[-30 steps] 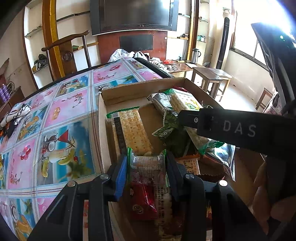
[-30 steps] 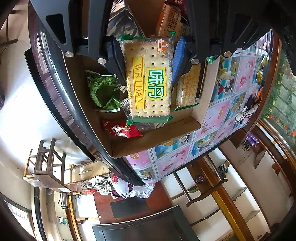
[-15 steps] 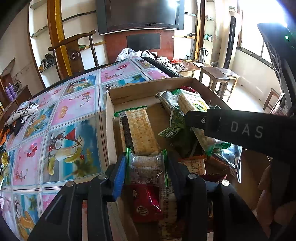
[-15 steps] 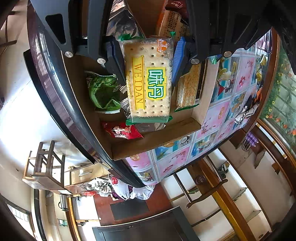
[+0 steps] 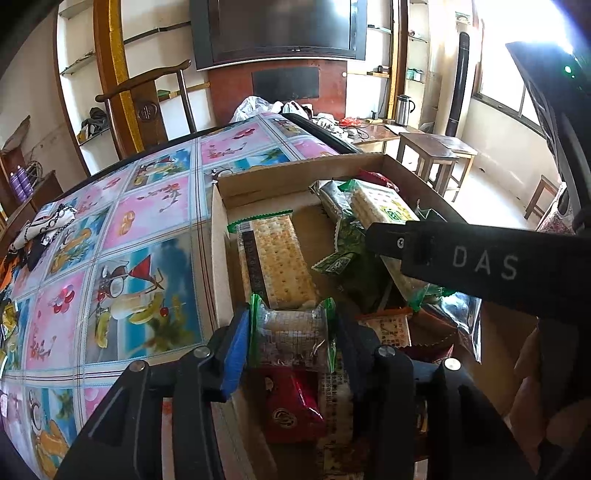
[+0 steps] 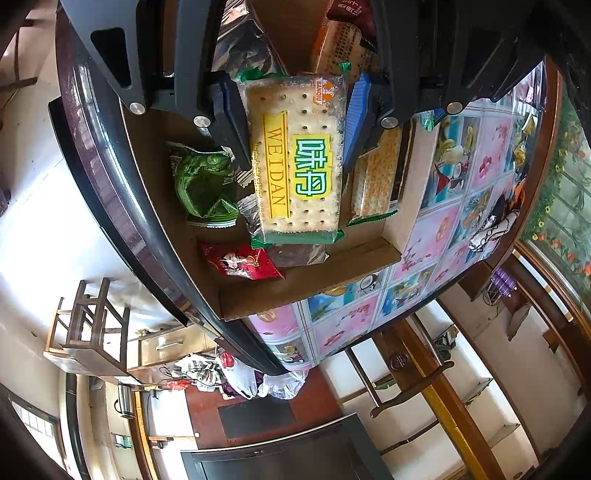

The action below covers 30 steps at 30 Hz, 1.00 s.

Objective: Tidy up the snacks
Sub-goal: 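Lower both packets into the box and open both tools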

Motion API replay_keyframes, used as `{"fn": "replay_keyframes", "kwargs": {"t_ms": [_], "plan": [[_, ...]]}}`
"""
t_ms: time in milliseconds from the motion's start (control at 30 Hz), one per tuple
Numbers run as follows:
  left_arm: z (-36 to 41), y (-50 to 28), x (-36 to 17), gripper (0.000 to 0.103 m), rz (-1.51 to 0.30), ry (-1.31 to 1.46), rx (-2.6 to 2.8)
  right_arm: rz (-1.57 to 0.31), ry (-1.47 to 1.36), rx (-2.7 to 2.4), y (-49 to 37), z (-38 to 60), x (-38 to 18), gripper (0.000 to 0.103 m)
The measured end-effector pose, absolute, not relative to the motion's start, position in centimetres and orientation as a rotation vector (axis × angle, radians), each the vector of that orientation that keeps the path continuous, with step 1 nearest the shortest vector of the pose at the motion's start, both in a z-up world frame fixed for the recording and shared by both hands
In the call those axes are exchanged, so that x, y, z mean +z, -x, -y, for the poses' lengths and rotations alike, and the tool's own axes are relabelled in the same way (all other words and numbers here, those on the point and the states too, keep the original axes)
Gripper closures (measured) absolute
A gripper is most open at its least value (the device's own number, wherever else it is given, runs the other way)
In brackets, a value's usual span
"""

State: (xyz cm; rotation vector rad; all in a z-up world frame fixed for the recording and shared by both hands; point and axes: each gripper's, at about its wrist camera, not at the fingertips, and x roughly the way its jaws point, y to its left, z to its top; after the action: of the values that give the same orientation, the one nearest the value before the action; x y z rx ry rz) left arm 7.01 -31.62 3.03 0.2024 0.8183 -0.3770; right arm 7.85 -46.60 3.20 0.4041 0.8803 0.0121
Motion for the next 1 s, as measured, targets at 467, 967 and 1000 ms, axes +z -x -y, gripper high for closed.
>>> {"fn": "replay_keyframes", "kwargs": {"t_ms": [467,967,1000], "plan": [[31.72,-6.67,3.07,0.052,-0.796,-0.213,-0.371,-0.886,-0.404,-0.001,-7.61,46.68,3.22,0.046],[31.92,-6.55,3.35,0.043,-0.77,-0.22,-0.362,-0.883,-0.404,-0.002,-7.51,46.87,3.34,0.041],[31.89,-6.54,3.36,0.042,-0.768,-0.221,-0.362,-0.883,-0.404,-0.003,-7.57,46.88,3.4,0.041]]}}
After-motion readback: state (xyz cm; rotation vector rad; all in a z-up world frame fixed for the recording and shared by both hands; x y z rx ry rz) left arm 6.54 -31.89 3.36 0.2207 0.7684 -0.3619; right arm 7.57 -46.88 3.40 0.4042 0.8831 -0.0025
